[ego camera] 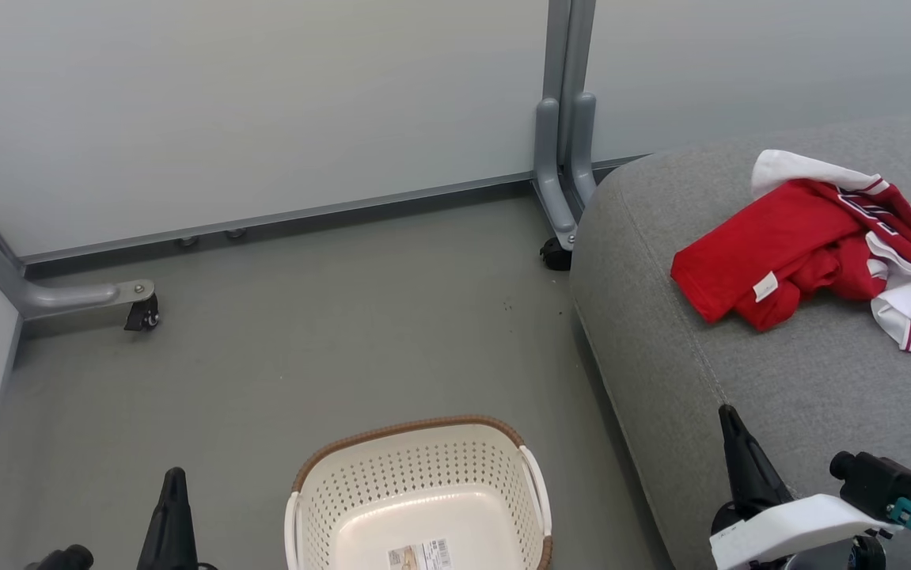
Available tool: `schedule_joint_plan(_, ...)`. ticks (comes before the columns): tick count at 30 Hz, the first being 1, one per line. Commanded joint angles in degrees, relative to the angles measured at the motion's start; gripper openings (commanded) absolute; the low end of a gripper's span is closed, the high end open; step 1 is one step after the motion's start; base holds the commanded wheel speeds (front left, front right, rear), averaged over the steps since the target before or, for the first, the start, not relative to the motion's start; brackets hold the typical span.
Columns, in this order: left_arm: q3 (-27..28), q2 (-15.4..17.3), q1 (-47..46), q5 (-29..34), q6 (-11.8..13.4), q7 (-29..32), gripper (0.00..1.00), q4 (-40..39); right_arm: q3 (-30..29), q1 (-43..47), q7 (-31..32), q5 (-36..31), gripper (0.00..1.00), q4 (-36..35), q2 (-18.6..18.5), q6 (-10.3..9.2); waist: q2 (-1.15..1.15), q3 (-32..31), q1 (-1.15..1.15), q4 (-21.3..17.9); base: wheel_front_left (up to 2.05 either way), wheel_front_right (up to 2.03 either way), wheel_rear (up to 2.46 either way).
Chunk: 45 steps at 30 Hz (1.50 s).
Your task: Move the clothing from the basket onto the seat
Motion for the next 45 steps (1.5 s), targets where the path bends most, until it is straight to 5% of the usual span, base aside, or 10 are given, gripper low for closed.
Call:
schedule_joint_plan(1, 0.15, 0.81, -2.10, -2.51, -0.09, 0.44, 0.00, -0.34, -0.41, -2.01, 0.46, 2.59, 0.00, -0.48, -0.30, -0.01, 0.00, 0.08, 0.00, 0.03, 0.00, 0.00, 0.00)
schedule_joint_plan(45, 1.48, 1.24, -10.06, -33.29, -0.22, 8.12, 0.00, 3.04, -5.03, -7.33, 7.95, 35.10, 0.00, 2.64, -0.87, -0.03, 0.00, 2.10, 0.00, 0.74, 0.00, 0.00, 0.00)
